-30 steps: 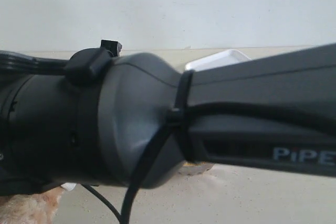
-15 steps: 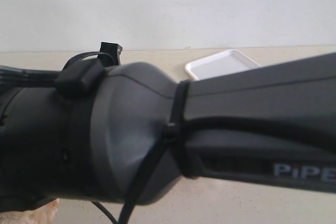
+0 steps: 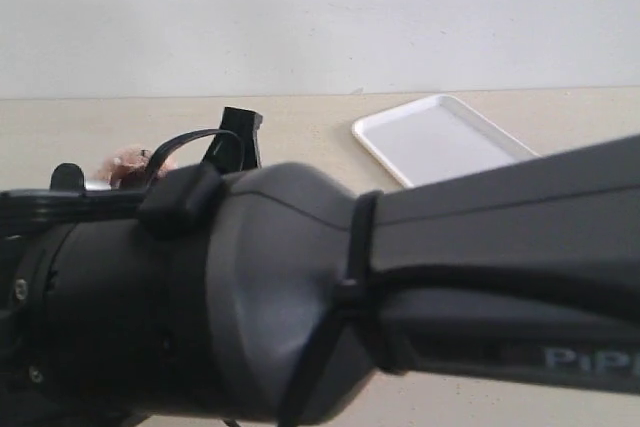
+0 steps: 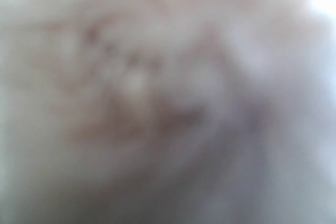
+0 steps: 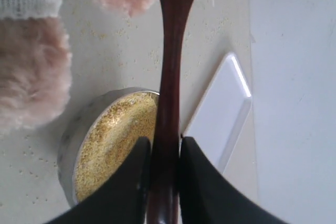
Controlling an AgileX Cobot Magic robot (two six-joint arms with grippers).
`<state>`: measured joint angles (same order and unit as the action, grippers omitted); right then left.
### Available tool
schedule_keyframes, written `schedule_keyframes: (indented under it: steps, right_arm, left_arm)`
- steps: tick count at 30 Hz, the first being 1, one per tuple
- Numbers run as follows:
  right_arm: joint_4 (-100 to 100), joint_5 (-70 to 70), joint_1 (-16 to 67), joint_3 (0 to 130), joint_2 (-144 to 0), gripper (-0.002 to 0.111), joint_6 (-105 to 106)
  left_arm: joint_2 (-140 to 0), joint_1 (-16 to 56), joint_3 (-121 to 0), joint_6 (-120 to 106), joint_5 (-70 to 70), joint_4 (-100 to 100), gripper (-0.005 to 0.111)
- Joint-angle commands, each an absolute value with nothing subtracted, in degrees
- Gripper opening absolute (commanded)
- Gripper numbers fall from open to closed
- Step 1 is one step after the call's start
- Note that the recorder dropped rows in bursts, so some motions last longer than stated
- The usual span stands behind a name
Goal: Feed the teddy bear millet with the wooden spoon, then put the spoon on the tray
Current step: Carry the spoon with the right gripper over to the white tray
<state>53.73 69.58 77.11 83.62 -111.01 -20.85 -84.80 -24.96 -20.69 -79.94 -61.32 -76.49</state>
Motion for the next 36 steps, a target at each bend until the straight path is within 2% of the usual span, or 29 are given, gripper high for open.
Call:
schedule_keyframes:
  steps: [1,8,16,24,28,36]
  right_arm:
    - [53.90,69.96,77.17,80.88,-106.10,0.000,-27.43]
    - [54.28,67.58,76.92,77.28,-98.24,0.000,-38.91]
    - [54.83,61.67,74.76,66.77,-83.55,0.000,-52.57]
    - [46.60,57.92,67.87,55.70,-69.99,0.000,-48.00]
    - [39.87,56.22,60.25,51.45,-65.07,0.000,-41.25]
    - [22.26,41.99,36.39,48.74,-65.31,0.000,-18.89]
  left_arm:
    - [-84.76,-25.09,-20.73,-80.18,-62.71,-77.31,0.005]
    - [-84.76,-25.09,-20.73,-80.18,-62.71,-77.31,0.005]
    - [-84.76,-25.09,-20.73,-80.18,-62.71,-77.31,0.005]
    - [-84.76,-25.09,-20.73,-80.18,-62.71,-77.31,0.005]
    - [-84.76,-25.09,-20.73,-80.18,-62.71,-77.31,0.005]
    - [-84.76,-25.09,-20.73,-80.18,-62.71,-77.31,0.005]
